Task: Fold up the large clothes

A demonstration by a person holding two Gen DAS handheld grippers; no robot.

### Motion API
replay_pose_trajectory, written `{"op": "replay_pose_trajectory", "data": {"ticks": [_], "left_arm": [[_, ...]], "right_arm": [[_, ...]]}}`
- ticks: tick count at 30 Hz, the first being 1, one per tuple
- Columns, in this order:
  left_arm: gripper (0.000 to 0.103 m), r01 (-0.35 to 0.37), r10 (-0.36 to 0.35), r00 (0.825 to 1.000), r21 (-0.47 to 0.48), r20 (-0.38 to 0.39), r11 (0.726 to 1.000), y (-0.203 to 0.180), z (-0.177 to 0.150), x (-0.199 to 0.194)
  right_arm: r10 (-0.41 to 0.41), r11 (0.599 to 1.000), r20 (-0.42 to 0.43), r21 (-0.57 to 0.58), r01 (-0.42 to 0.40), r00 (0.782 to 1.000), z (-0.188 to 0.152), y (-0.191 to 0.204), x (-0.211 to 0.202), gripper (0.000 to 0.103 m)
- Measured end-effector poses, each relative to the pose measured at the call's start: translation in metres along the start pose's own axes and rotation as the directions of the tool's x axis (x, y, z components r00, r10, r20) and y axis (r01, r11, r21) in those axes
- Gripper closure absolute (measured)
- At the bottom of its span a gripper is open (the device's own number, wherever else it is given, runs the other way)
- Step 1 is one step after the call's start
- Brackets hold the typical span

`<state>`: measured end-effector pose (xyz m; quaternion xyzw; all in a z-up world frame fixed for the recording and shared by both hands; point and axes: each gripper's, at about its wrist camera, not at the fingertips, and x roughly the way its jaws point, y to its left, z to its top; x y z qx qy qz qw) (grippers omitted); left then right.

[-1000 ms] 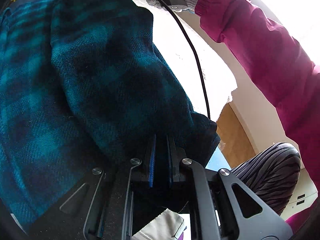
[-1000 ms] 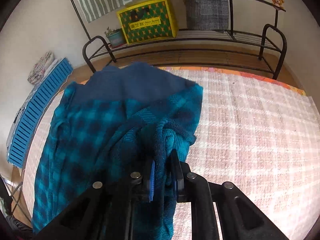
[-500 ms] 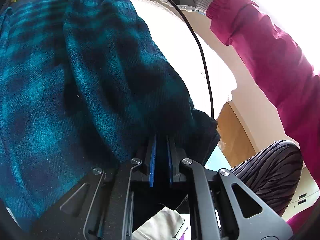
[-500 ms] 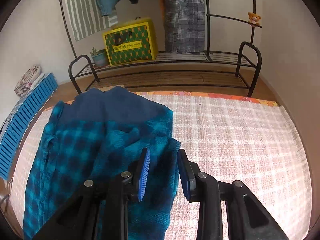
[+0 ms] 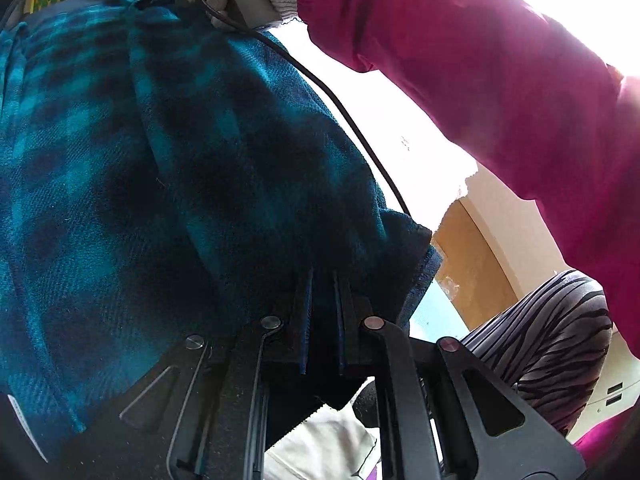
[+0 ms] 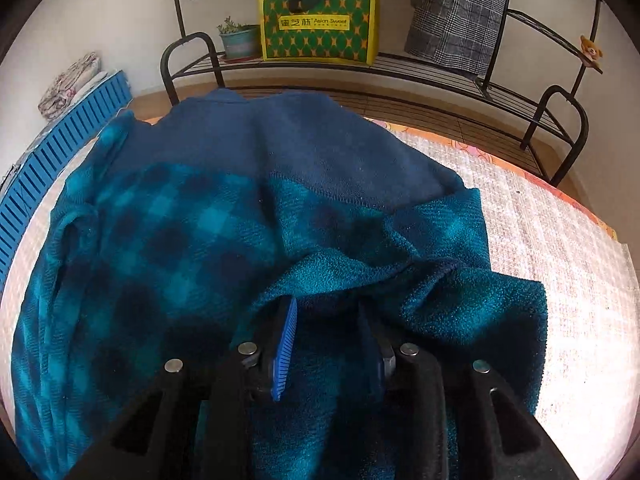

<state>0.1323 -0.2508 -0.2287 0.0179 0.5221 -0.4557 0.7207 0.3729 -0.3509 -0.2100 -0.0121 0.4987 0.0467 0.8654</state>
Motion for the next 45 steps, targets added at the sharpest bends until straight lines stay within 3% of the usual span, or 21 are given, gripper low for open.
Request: {"op": "replay_pose_trajectory", "data": {"ticks": [3,8,11,16,19,21,22,27,29,31,34,35,36,38,41,45], "left_arm": [[0.096,-0.01,0.011,1.0,0.022,-0.01,1.0,-0.007,-0.002,-0.002],[0.095,-0.02,0.02,1.0,-0.018,0.015,1.0,-0.008,-0.006,-0.024],[0.095,-0.025,0.028,0.999,-0.057,0.037,0.998,-0.002,-0.007,-0.042],[0.095,-0.034,0.038,0.997,-0.063,0.071,0.997,-0.011,0.003,-0.05],[0.095,0.018,-0.012,0.997,-0.075,0.083,0.997,-0.023,0.008,-0.047],[0.08,-0.017,0.02,0.997,-0.045,0.075,0.999,-0.034,0.016,-0.04],[0.078,-0.041,0.043,0.997,-0.031,0.065,0.999,-0.036,0.017,-0.035],[0.077,-0.015,0.014,0.999,-0.024,-0.039,1.0,-0.046,0.018,0.015],[0.077,-0.04,0.043,0.996,0.039,-0.082,0.998,-0.057,0.008,0.033],[0.077,-0.084,0.089,0.994,0.078,-0.06,0.993,-0.067,0.007,0.033],[0.077,-0.08,0.082,0.996,0.042,-0.032,0.996,-0.077,0.01,0.017],[0.07,-0.1,0.101,0.995,0.063,-0.011,0.993,-0.084,0.011,0.013],[0.055,-0.13,0.13,0.991,0.09,0.007,0.987,-0.092,0.013,0.011],[0.035,-0.181,0.179,0.983,0.13,0.032,0.975,-0.105,0.017,0.014],[0.034,-0.207,0.212,0.977,0.155,-0.015,0.966,-0.113,0.024,0.036],[0.034,-0.269,0.288,0.956,0.217,-0.063,0.939,-0.118,0.022,0.07]], "right_arm": [[0.052,0.998,-0.001,0.041,-0.052,0.999,-0.002,-0.008,-0.024,0.07],[0.175,0.976,0.12,0.111,-0.189,0.977,-0.033,-0.028,-0.119,0.062],[0.199,0.967,0.184,0.122,-0.223,0.962,-0.068,-0.04,-0.184,0.058],[0.147,0.966,0.233,0.176,-0.19,0.961,-0.151,-0.05,-0.261,0.056],[0.156,0.944,0.261,0.244,-0.221,0.953,-0.207,-0.058,-0.288,0.056],[0.141,0.927,0.285,0.297,-0.228,0.948,-0.241,-0.065,-0.299,0.056],[0.132,0.916,0.299,0.327,-0.232,0.945,-0.256,-0.07,-0.303,0.056],[0.094,0.868,0.32,0.438,-0.235,0.943,-0.297,-0.094,-0.314,0.056],[0.095,0.853,0.333,0.459,-0.249,0.938,-0.304,-0.099,-0.315,0.056],[0.117,0.84,0.341,0.467,-0.276,0.933,-0.31,-0.102,-0.315,0.056],[0.117,0.841,0.34,0.466,-0.276,0.933,-0.313,-0.103,-0.312,0.056],[0.123,0.838,0.343,0.467,-0.282,0.931,-0.313,-0.104,-0.312,0.056],[0.125,0.835,0.347,0.47,-0.288,0.929,-0.313,-0.106,-0.311,0.056],[0.124,0.831,0.351,0.475,-0.29,0.928,-0.314,-0.11,-0.31,0.056],[0.123,0.806,0.361,0.507,-0.305,0.924,-0.319,-0.12,-0.31,0.056],[0.146,0.768,0.37,0.542,-0.341,0.917,-0.325,-0.128,-0.306,0.056]]}}
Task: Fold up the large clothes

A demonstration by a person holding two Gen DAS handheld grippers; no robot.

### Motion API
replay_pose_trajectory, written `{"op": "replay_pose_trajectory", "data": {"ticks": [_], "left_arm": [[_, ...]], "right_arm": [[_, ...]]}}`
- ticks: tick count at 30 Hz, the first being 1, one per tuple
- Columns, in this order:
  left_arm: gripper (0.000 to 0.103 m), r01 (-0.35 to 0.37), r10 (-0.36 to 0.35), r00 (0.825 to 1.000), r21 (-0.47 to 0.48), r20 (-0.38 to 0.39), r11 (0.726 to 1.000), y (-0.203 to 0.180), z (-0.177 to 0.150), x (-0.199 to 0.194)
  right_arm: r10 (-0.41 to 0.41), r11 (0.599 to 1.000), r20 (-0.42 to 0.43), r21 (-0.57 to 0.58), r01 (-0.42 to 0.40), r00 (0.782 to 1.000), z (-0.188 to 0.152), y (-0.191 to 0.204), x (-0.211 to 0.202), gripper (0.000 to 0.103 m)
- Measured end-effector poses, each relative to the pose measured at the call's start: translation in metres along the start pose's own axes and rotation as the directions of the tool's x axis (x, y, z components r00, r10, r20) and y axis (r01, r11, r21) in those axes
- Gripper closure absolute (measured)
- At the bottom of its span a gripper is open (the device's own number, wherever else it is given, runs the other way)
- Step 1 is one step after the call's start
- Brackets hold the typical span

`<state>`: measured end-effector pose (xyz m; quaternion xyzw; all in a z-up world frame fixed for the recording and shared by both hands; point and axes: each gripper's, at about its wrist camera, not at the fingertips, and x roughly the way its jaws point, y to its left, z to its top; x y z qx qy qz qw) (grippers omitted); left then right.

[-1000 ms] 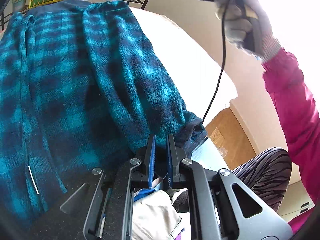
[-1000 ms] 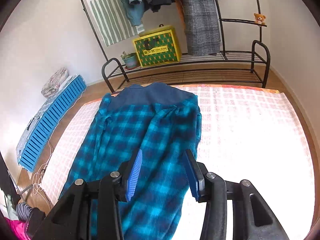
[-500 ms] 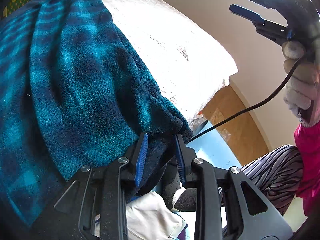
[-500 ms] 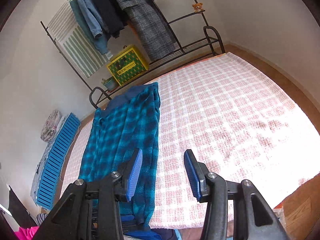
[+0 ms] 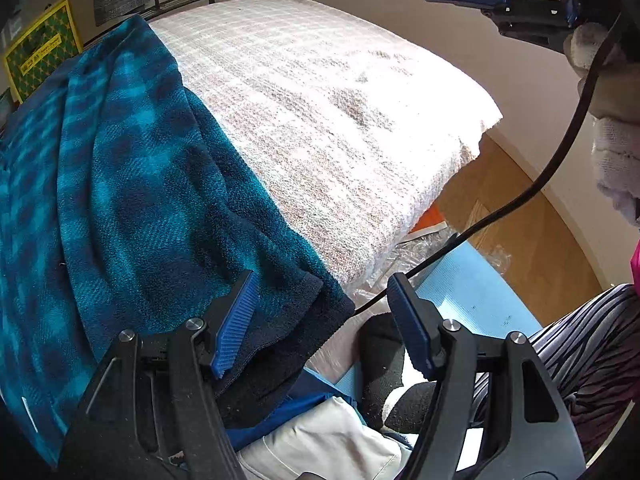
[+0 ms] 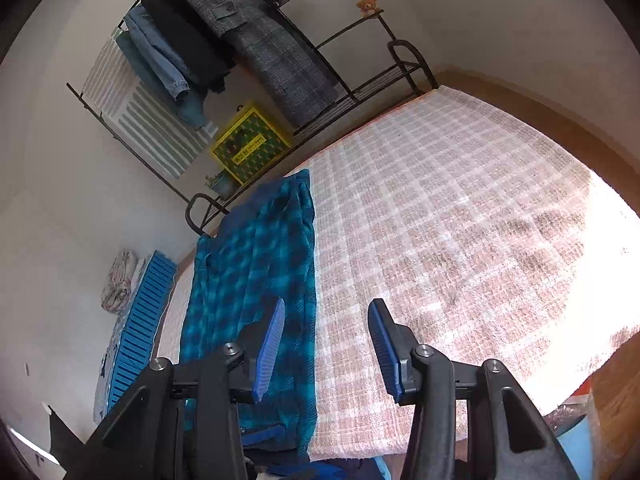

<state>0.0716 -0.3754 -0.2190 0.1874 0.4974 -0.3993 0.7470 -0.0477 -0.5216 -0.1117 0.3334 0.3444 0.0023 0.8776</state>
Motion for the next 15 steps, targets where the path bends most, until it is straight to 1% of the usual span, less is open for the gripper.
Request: {"op": "replay_pose_trajectory", "data": {"ticks": [2,6,7,8,9,12,15], "left_arm": [[0.036,-0.021,0.021,1.0,0.013,-0.002,1.0,-0.001,0.001,0.005],[0.054,-0.034,0.034,0.999,0.024,-0.003,0.999,0.004,0.001,0.005],[0.056,-0.027,0.027,1.0,0.027,0.0,0.999,0.005,-0.001,0.004],[0.063,-0.023,0.023,1.0,0.031,0.003,0.999,0.006,-0.002,0.003],[0.074,-0.025,0.025,1.0,0.038,0.008,0.999,0.008,-0.003,0.001],[0.089,-0.005,0.004,1.0,0.031,0.025,1.0,0.013,-0.003,-0.005],[0.091,0.037,-0.036,0.998,-0.007,0.06,0.999,0.018,-0.003,-0.018]], "right_arm": [[-0.009,1.0,-0.005,-0.009,0.009,1.0,-0.001,0.001,0.002,0.056],[-0.005,1.0,-0.022,-0.023,0.004,1.0,-0.003,0.005,0.009,0.056],[-0.005,1.0,-0.027,-0.027,0.004,1.0,-0.003,0.006,0.011,0.056],[-0.005,1.0,-0.032,-0.029,0.004,0.999,-0.003,0.007,0.013,0.054],[-0.007,0.999,-0.036,-0.031,0.006,0.999,-0.003,0.008,0.016,0.053],[-0.012,0.999,-0.06,-0.037,0.01,0.998,-0.002,0.01,0.028,0.049],[-0.016,1.0,-0.088,-0.024,0.014,0.996,0.001,0.009,0.048,0.045]]}}
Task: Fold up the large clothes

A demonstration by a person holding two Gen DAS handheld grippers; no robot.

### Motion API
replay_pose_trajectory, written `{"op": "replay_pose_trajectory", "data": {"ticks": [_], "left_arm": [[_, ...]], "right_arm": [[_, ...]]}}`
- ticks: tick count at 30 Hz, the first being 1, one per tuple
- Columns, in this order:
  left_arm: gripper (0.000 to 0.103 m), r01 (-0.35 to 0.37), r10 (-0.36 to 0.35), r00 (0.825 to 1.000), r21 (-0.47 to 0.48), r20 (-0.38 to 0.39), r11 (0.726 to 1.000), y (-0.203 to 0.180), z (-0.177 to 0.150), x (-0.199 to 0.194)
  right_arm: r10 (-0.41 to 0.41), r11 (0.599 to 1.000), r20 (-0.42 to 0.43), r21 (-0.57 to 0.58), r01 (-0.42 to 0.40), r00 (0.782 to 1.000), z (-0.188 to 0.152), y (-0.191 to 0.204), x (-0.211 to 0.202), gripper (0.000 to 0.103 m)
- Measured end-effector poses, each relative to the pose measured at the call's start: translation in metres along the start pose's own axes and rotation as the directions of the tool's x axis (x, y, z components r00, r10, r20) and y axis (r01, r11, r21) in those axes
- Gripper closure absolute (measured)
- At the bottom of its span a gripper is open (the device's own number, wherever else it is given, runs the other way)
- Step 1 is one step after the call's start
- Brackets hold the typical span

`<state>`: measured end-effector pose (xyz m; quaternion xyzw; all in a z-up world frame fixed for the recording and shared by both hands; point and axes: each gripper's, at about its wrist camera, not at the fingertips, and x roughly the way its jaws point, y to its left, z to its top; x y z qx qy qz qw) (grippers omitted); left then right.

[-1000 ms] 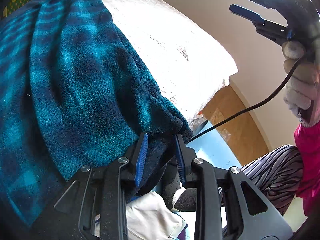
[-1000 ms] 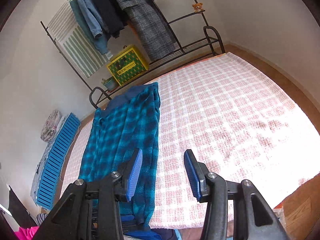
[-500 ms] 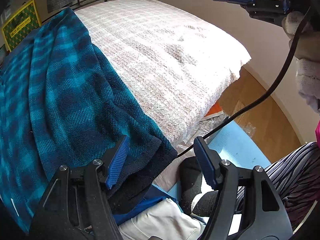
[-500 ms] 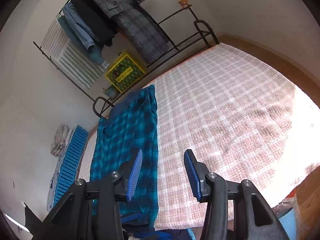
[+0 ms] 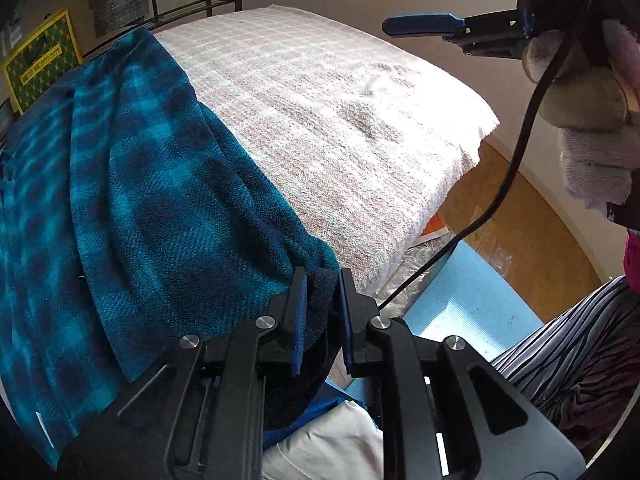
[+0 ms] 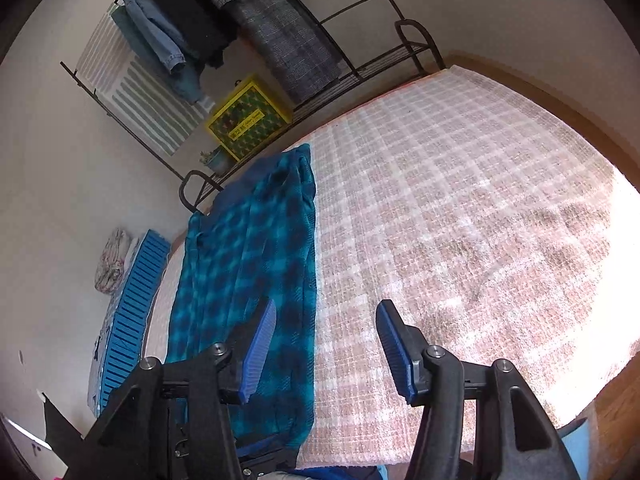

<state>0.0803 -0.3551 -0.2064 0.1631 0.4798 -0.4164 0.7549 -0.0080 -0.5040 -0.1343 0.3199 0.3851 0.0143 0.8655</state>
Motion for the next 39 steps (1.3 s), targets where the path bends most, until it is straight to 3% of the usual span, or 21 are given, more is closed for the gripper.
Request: {"op": "replay_pose_trajectory", "data": {"ticks": [4,8,11,14,16,17,18,20,27,34,39], "left_arm": [[0.091,0.07,-0.061,0.994,-0.101,0.09,0.992,0.014,-0.002,-0.031],[0.091,0.121,-0.089,0.981,-0.184,0.171,0.975,0.028,-0.007,-0.057],[0.092,0.138,-0.093,0.975,-0.223,0.2,0.965,0.035,-0.013,-0.065],[0.092,0.158,-0.105,0.972,-0.251,0.211,0.955,0.039,-0.019,-0.065],[0.092,0.169,-0.111,0.969,-0.268,0.22,0.948,0.041,-0.022,-0.065],[0.092,0.173,-0.113,0.968,-0.275,0.223,0.946,0.041,-0.024,-0.064],[0.092,0.174,-0.111,0.968,-0.279,0.226,0.944,0.041,-0.027,-0.065],[0.092,0.172,-0.108,0.967,-0.284,0.229,0.943,0.043,-0.031,-0.066],[0.093,0.209,-0.118,0.956,-0.338,0.269,0.918,0.058,-0.055,-0.08],[0.094,0.276,-0.147,0.937,-0.41,0.318,0.869,0.079,-0.08,-0.092],[0.096,0.284,-0.135,0.935,-0.464,0.328,0.839,0.095,-0.103,-0.101]], "right_arm": [[0.028,1.0,-0.069,0.015,-0.027,0.997,0.012,0.0,0.041,0.035],[-0.023,1.0,-0.117,-0.018,0.021,0.993,0.029,0.008,0.094,0.035],[0.048,0.999,-0.16,0.032,-0.044,0.986,0.041,0.013,0.131,0.035],[0.038,0.999,-0.186,0.036,-0.032,0.982,0.05,0.025,0.165,0.037],[0.016,1.0,-0.21,0.018,-0.012,0.978,0.053,0.034,0.186,0.05],[0.013,1.0,-0.225,0.025,-0.007,0.974,0.054,0.036,0.195,0.068],[0.019,0.999,-0.242,0.04,-0.009,0.97,0.053,0.036,0.203,0.077],[-0.001,0.999,-0.254,0.049,0.014,0.967,0.051,0.039,0.212,0.089],[-0.115,0.992,-0.21,-0.081,0.099,0.971,0.057,0.082,0.2,0.095],[-0.297,0.914,-0.136,-0.326,0.24,0.945,0.057,0.165,0.203,0.096],[-0.352,0.834,-0.126,-0.492,0.25,0.928,0.029,0.229,0.235,0.096]]}}
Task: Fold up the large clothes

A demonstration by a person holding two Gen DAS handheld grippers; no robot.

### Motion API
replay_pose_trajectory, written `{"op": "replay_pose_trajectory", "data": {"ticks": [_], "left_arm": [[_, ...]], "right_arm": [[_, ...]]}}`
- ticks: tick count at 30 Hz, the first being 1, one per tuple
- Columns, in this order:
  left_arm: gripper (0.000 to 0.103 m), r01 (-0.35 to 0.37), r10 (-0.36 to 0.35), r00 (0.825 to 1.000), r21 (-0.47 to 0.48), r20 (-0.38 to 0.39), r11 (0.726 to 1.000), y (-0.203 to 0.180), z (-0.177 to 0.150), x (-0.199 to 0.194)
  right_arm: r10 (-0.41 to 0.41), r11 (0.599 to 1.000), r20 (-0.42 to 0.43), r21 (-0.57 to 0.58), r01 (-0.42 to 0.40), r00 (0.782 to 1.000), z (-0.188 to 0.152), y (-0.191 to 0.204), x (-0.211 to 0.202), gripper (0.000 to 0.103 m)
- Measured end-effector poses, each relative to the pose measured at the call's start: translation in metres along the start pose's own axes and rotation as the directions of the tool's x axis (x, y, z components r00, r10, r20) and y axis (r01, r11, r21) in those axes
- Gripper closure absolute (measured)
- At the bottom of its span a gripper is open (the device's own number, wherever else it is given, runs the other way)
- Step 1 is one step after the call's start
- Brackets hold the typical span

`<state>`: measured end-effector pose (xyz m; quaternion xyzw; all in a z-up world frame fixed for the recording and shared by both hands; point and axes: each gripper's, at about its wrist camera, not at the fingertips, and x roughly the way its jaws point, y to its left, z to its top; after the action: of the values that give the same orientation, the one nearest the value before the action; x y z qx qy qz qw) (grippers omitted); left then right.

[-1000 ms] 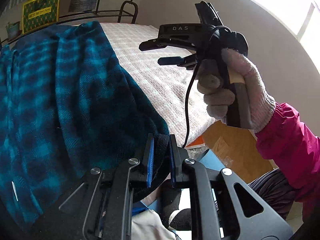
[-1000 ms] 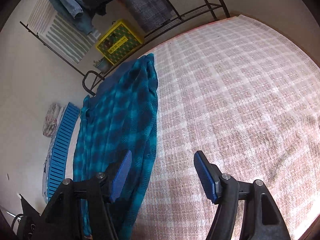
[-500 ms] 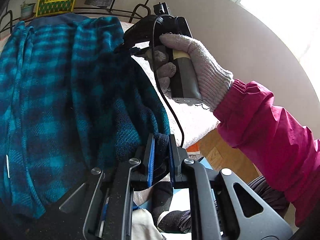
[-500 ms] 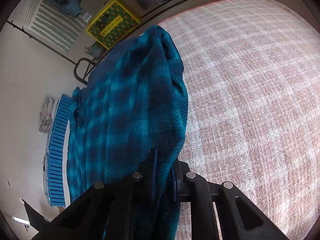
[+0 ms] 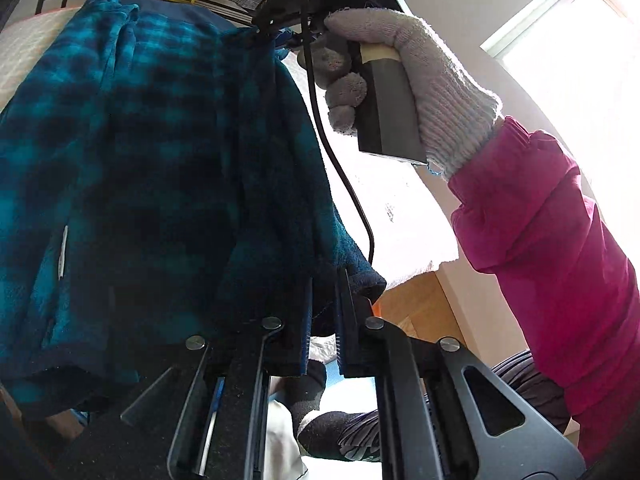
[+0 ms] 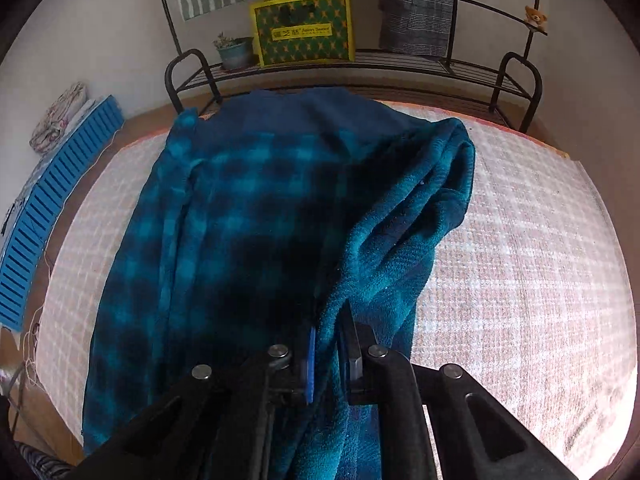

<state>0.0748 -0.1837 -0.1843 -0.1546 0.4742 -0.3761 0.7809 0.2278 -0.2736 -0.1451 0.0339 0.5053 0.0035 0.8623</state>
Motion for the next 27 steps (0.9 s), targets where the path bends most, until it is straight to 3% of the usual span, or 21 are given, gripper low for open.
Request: {"op": "replay_pose_trajectory", "data": {"ticks": [6,12,15,18,21,24,27], "left_arm": [[0.1,-0.046,0.046,0.999,-0.029,0.001,0.999,0.021,-0.015,-0.019],[0.1,-0.083,0.083,0.996,-0.01,0.009,0.996,0.027,-0.027,-0.043],[0.1,-0.102,0.101,0.994,0.023,0.029,0.995,0.023,-0.025,-0.058],[0.1,-0.109,0.107,0.993,0.049,0.04,0.993,0.02,-0.022,-0.075],[0.1,-0.127,0.122,0.991,0.088,0.06,0.988,0.019,-0.018,-0.096],[0.1,-0.154,0.146,0.986,0.106,0.077,0.982,0.024,-0.013,-0.113],[0.1,-0.176,0.168,0.982,0.1,0.083,0.979,0.036,0.003,-0.126]], "right_arm": [[-0.042,0.979,-0.039,-0.2,0.033,0.998,-0.001,0.087,0.036,0.096],[-0.083,0.94,-0.064,-0.338,0.056,0.995,-0.023,0.129,0.062,0.096],[-0.047,0.95,-0.059,-0.311,0.026,0.997,-0.024,0.121,0.057,0.093],[0.087,0.966,-0.091,-0.234,-0.106,0.992,-0.022,0.109,0.047,0.074],[0.196,0.956,-0.06,-0.209,-0.204,0.979,-0.026,0.098,0.016,0.074],[0.223,0.957,-0.004,-0.188,-0.219,0.975,-0.038,0.075,-0.019,0.074],[0.212,0.971,0.0,-0.111,-0.21,0.977,-0.067,0.046,-0.039,0.074]]}}
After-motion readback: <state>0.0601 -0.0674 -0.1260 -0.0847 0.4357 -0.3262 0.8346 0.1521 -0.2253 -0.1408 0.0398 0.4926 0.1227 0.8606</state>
